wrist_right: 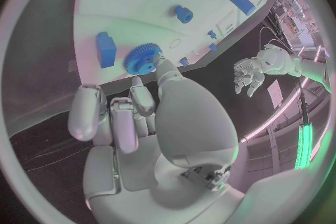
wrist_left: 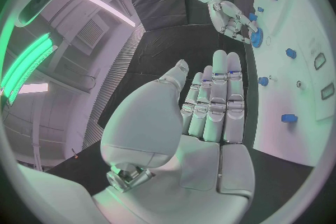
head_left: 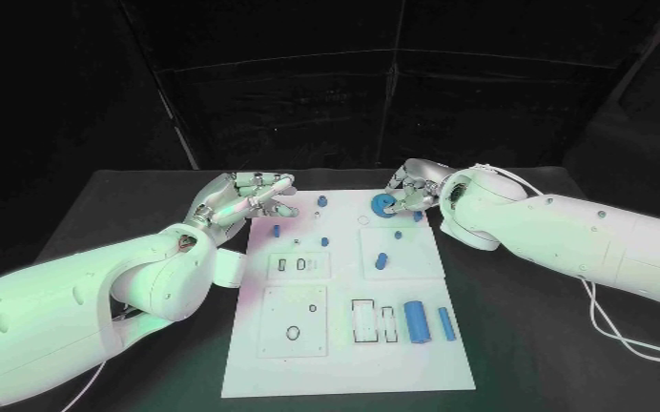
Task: Assemble the parts on the task board
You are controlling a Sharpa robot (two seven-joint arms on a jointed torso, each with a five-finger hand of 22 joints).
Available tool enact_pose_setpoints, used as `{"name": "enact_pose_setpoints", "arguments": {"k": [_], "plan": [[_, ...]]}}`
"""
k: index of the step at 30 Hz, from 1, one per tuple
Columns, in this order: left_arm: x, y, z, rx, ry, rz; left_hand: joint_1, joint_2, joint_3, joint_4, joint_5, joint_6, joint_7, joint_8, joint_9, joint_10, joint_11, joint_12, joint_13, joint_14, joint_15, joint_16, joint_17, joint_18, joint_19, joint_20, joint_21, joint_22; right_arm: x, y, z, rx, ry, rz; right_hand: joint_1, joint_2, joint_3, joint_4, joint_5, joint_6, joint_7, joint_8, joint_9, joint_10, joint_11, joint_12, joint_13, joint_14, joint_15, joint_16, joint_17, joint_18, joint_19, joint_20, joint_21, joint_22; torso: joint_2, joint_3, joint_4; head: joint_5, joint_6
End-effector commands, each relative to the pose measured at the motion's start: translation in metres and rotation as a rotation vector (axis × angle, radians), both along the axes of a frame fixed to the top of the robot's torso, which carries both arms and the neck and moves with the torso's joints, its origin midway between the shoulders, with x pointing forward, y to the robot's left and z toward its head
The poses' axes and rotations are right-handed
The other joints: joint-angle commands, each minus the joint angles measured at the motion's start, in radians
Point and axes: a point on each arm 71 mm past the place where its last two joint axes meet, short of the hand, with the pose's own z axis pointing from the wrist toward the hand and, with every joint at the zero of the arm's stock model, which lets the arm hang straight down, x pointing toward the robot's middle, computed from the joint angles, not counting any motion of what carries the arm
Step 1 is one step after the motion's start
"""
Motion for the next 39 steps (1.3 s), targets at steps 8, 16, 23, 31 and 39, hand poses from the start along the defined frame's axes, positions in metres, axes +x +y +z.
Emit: {"name": "enact_pose_setpoints", "arguments": {"k": [8,16,23,31,39], "plan": [[0.0,-0.001,0.002,-0.011,-0.008,-0.012,0.006,0.006,-0.001,-0.004,0.002,0.001,0.005,-0.004,-0.001,0.003,0.005,-0.004,-0.001,-0.005,-0.001,-0.006,0.001,0.003,0.002,0.002,-0.006,-0.001,0.001,0.005,-0.003,-0.043,0.033,0.01,0.031,0.013,0.005,-0.017,-0.005,0.004,-0.004,0.016,0.002,0.012,-0.002,0.015,0.016,0.081,0.007,0.006,0.141,-0.013,0.011,-0.001,0.011,0.011,0.0,-0.0001,0.0002,-0.001,-0.004],[0.0,-0.001,0.002,-0.01,-0.007,-0.012,0.007,0.007,0.0,-0.005,0.002,0.001,0.005,-0.004,0.0,0.004,0.005,-0.004,-0.001,-0.006,-0.001,-0.007,0.002,0.003,0.002,0.002,-0.006,-0.001,0.001,0.007,0.0,-0.037,-0.001,0.021,0.049,0.032,0.021,-0.028,-0.054,0.031,-0.009,0.036,0.005,0.041,-0.006,0.047,0.062,0.082,0.004,0.009,0.148,-0.015,0.016,-0.003,0.02,0.026,0.0,0.0002,0.0001,0.0,-0.006],[0.0,0.0,0.001,-0.009,-0.004,-0.013,0.007,0.007,0.001,-0.006,0.002,0.001,0.005,-0.004,0.0,0.004,0.005,-0.005,0.0,-0.006,-0.001,-0.007,0.003,0.003,0.002,0.002,-0.006,-0.002,0.002,0.009,0.002,-0.068,-0.053,0.029,0.047,0.039,0.026,-0.027,-0.053,0.048,-0.012,0.045,0.006,0.053,-0.009,0.059,0.078,0.082,0.002,0.01,0.15,-0.016,0.017,-0.005,0.022,0.03,0.0,0.0004,0.0005,0.0,-0.006],[0.0,0.0,0.001,-0.004,0.002,-0.009,0.01,0.005,0.002,-0.01,0.002,0.0,0.005,-0.006,0.0,0.003,0.005,-0.007,0.0,-0.007,-0.001,-0.008,0.006,0.003,0.002,0.003,-0.007,-0.002,0.002,0.013,0.005,-0.086,-0.093,0.037,0.066,0.043,0.047,-0.044,-0.084,0.054,-0.013,0.044,0.001,0.056,-0.011,0.061,0.085,0.083,0.0,0.011,0.156,-0.017,0.018,-0.007,0.025,0.035,0.0,0.0003,0.0002,0.003,-0.007],[0.0,0.001,0.0,-0.002,0.005,-0.008,0.01,0.004,0.002,-0.011,0.002,0.0,0.005,-0.006,0.0,0.003,0.005,-0.008,0.0,-0.007,-0.001,-0.008,0.007,0.003,0.002,0.003,-0.008,-0.002,0.001,0.017,0.005,-0.101,-0.1,0.053,0.067,0.038,0.05,-0.048,-0.093,0.053,-0.013,0.042,0.0,0.055,-0.011,0.059,0.085,0.083,0.0,0.012,0.158,-0.017,0.018,-0.007,0.026,0.036,0.0,0.0002,0.0012,0.003,-0.007]]}}
